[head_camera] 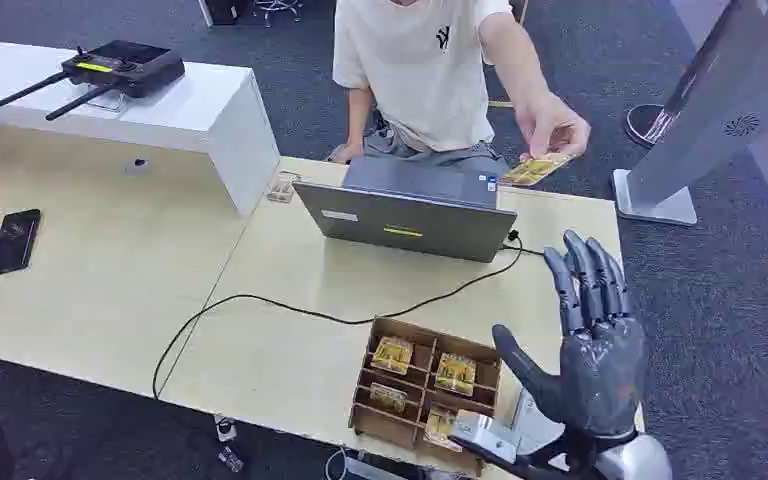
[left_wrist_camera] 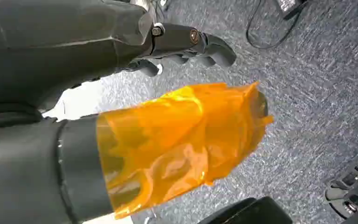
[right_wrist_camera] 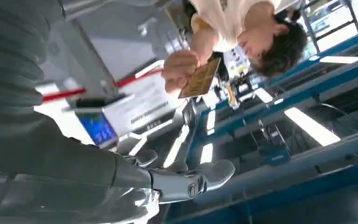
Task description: Pass the card to the sensor for recognition and then transmit it.
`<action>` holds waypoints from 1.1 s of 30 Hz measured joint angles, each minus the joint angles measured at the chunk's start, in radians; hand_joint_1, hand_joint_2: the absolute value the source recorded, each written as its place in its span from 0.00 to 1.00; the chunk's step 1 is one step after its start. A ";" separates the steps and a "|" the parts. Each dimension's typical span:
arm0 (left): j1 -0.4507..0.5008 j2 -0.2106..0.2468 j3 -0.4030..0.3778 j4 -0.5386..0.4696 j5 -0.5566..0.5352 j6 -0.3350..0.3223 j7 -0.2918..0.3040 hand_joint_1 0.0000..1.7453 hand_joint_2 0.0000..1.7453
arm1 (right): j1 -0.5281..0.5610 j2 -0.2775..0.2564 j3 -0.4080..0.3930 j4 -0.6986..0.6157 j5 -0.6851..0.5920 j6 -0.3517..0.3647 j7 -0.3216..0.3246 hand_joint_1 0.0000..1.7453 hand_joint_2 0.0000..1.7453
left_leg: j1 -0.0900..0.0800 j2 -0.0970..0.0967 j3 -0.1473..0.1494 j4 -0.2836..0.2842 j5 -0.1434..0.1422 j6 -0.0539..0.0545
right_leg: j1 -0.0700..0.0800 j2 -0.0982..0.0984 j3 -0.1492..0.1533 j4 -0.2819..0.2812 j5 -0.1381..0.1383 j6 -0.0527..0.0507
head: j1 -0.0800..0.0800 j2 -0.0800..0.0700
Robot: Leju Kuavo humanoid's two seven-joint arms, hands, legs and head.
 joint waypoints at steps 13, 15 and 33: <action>-0.024 0.010 -0.092 -0.016 -0.007 -0.023 0.020 0.00 0.00 | -0.205 0.003 0.000 0.257 0.223 -0.026 0.109 0.00 1.00 | 0.000 0.000 0.000 0.000 0.000 0.000 | 0.000 0.000 0.000 0.000 0.000 0.000 | 0.000 0.000; -0.025 0.011 -0.102 -0.021 -0.008 -0.029 0.027 0.00 0.00 | -0.227 0.004 0.000 0.283 0.246 -0.030 0.121 0.00 1.00 | 0.000 0.000 0.000 0.000 0.000 0.000 | 0.000 0.000 0.000 0.000 0.000 0.000 | 0.000 0.000; -0.035 0.015 -0.162 -0.031 -0.016 -0.042 0.037 0.00 0.00 | -0.313 0.016 -0.011 0.402 0.336 -0.013 0.158 0.00 1.00 | 0.000 0.000 0.000 0.000 0.000 0.000 | 0.000 0.000 0.000 0.000 0.000 0.000 | 0.000 0.000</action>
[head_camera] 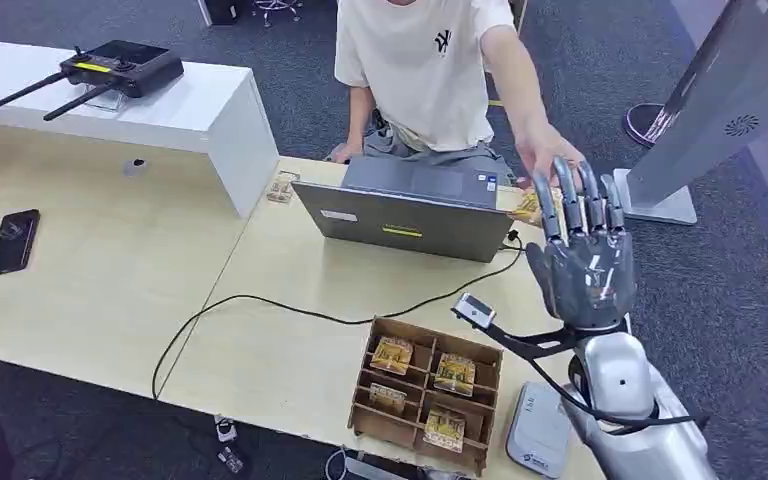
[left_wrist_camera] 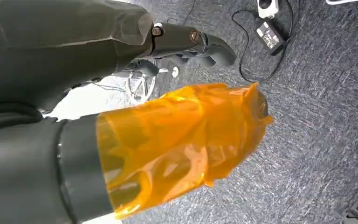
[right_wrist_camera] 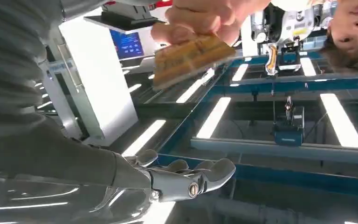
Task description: Pass the card to the sensor for recognition and then transmit it.
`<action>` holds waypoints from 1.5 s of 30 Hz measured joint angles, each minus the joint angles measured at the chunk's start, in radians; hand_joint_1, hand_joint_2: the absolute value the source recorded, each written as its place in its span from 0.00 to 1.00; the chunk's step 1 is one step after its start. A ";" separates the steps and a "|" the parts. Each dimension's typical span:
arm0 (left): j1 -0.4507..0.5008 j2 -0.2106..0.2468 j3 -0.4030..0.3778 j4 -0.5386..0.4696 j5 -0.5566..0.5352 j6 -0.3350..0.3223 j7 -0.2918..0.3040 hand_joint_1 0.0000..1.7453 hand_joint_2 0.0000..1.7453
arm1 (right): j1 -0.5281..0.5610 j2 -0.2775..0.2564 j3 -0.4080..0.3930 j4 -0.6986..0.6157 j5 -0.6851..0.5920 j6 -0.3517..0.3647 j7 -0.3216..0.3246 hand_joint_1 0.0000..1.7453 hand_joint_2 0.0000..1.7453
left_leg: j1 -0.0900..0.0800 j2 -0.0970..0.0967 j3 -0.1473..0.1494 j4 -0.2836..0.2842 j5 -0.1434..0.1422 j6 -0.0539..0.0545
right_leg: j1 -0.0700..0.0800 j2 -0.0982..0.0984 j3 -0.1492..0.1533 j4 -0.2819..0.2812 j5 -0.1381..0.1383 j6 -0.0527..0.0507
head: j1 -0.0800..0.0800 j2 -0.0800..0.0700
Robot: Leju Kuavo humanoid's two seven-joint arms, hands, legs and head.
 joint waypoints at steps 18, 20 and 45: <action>-0.006 -0.001 -0.007 -0.014 -0.003 -0.017 0.009 0.00 0.00 | -0.013 0.040 -0.012 0.018 0.000 0.040 0.000 1.00 1.00 | 0.000 0.000 0.000 0.000 0.000 0.000 | 0.000 0.000 0.000 0.000 0.000 0.000 | 0.000 0.000; -0.006 -0.001 -0.008 -0.014 -0.003 -0.018 0.009 0.00 0.00 | -0.015 0.042 -0.014 0.018 0.000 0.043 0.000 1.00 1.00 | 0.000 0.000 0.000 0.000 0.000 0.000 | 0.000 0.000 0.000 0.000 0.000 0.000 | 0.000 0.000; -0.006 -0.002 -0.007 -0.019 -0.006 -0.012 0.009 0.00 0.00 | 0.041 0.083 -0.086 -0.014 -0.105 0.048 -0.047 1.00 1.00 | 0.000 0.000 0.000 0.000 0.000 0.000 | 0.000 0.000 0.000 0.000 0.000 0.000 | 0.000 0.000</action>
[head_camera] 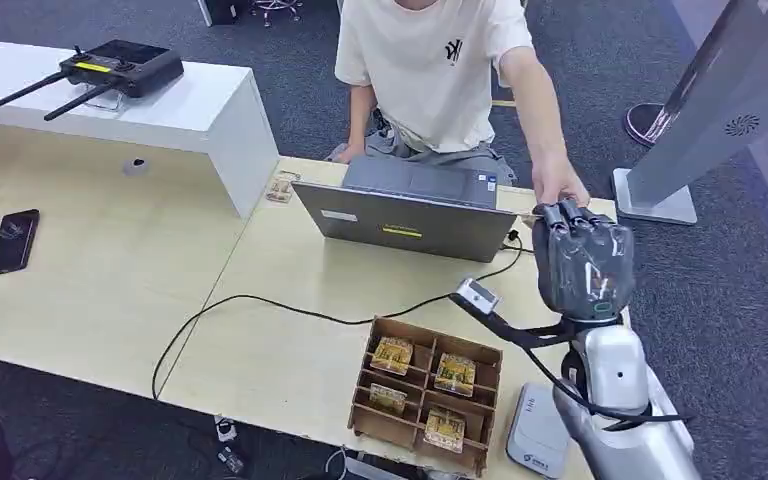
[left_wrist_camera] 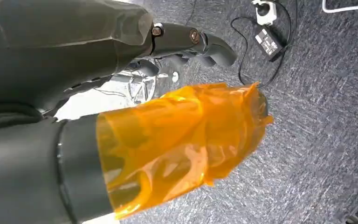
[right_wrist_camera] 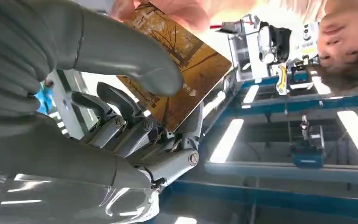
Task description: Pass the card to the sensor for recognition and then transmit it.
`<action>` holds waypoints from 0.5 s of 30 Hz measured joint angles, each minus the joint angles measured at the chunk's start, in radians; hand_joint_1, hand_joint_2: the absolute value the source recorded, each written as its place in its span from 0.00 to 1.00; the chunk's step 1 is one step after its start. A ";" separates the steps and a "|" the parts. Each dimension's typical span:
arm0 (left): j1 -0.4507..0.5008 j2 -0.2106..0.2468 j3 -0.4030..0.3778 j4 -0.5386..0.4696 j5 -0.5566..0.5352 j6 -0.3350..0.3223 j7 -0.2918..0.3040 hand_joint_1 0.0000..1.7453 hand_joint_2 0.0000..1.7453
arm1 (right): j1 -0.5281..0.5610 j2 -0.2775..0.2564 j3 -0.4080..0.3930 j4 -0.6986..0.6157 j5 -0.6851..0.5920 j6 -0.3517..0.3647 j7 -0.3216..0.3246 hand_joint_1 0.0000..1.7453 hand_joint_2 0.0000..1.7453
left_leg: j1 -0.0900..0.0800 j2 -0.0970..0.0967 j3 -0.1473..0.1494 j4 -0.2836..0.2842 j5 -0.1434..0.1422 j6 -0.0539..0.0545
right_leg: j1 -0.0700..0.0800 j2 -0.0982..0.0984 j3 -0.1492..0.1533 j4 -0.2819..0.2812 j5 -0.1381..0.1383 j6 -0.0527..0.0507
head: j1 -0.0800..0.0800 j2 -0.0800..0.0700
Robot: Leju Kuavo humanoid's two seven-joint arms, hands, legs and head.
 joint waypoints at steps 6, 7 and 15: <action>0.005 -0.001 0.000 -0.004 -0.003 0.006 0.000 0.00 0.00 | 0.066 0.029 -0.046 -0.077 -0.086 -0.025 -0.037 1.00 1.00 | 0.000 0.000 0.000 0.000 0.000 0.000 | 0.000 0.000 0.000 0.000 0.000 0.000 | 0.000 0.000; 0.008 -0.001 0.000 -0.005 -0.003 0.008 0.000 0.00 0.00 | 0.082 0.036 -0.057 -0.097 -0.117 -0.035 -0.049 1.00 1.00 | 0.000 0.000 0.000 0.000 0.000 0.000 | 0.000 0.000 0.000 0.000 0.000 0.000 | 0.000 0.000; 0.027 -0.004 0.000 -0.012 -0.004 0.014 0.000 0.00 0.00 | 0.155 0.073 -0.101 -0.205 -0.184 -0.051 -0.076 1.00 1.00 | 0.000 0.000 0.000 0.000 0.000 0.000 | 0.000 0.000 0.000 0.000 0.000 0.000 | 0.000 0.000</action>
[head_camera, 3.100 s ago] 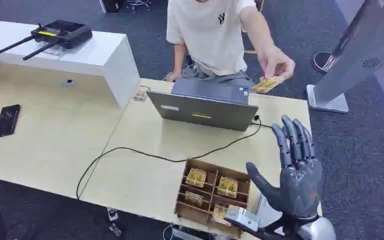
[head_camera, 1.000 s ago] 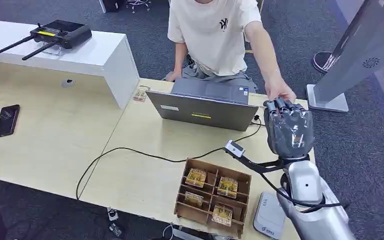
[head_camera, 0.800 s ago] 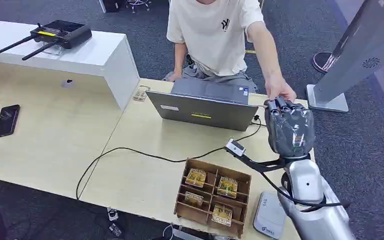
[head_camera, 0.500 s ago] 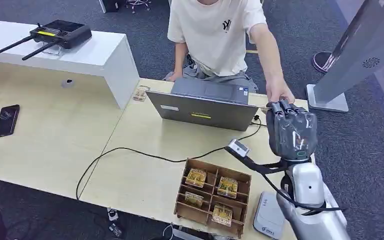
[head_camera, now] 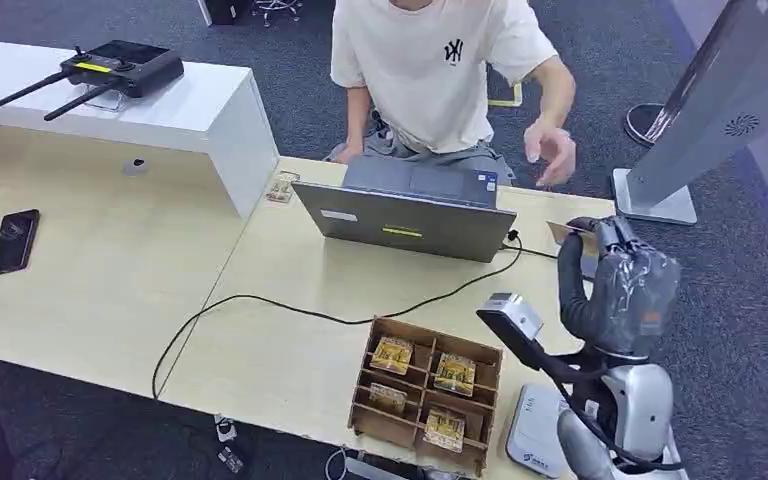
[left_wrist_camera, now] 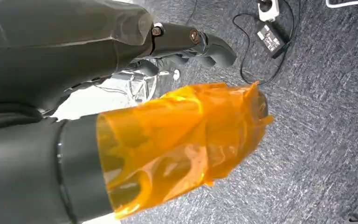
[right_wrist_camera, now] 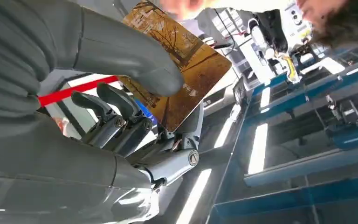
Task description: Pass the card to the sensor for recognition and then transmit it.
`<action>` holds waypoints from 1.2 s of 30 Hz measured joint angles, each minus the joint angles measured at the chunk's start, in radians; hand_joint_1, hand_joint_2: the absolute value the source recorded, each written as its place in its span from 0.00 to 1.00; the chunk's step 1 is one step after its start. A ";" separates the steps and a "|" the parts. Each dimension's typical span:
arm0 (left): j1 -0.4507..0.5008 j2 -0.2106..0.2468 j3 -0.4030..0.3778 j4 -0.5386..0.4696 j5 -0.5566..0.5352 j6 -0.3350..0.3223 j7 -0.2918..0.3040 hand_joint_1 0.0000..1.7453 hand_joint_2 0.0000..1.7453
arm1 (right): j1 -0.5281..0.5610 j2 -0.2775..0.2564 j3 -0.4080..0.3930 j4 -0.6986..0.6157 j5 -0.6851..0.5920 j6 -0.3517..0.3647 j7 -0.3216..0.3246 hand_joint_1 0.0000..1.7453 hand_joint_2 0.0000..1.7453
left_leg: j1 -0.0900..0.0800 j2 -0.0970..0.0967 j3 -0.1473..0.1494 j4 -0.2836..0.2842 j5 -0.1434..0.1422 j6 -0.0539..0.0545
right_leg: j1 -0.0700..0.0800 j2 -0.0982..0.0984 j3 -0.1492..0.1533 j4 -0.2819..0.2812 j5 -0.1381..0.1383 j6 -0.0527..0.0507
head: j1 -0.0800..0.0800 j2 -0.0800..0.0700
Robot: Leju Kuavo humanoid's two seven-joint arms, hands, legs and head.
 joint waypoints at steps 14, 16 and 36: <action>0.072 -0.014 0.039 -0.038 0.004 0.043 -0.001 0.00 0.00 | 0.232 0.085 -0.087 -0.283 -0.565 0.038 -0.191 1.00 1.00 | 0.000 0.000 0.000 0.000 -0.002 0.001 | 0.000 0.000 0.000 0.000 -0.002 0.000 | 0.000 0.000; 0.085 -0.020 0.056 -0.045 0.004 0.050 -0.003 0.00 0.00 | 0.277 0.090 -0.103 -0.324 -0.656 0.064 -0.210 1.00 1.00 | 0.000 0.000 0.000 0.000 -0.002 0.001 | 0.000 0.000 0.000 0.000 -0.002 0.000 | 0.000 0.000; 0.131 -0.030 0.186 -0.050 0.007 0.096 -0.038 0.00 0.00 | 0.504 0.091 -0.195 -0.434 -0.978 0.151 -0.229 1.00 1.00 | 0.000 0.000 0.000 0.000 -0.002 0.001 | 0.000 0.000 0.000 -0.001 -0.002 0.000 | 0.000 0.000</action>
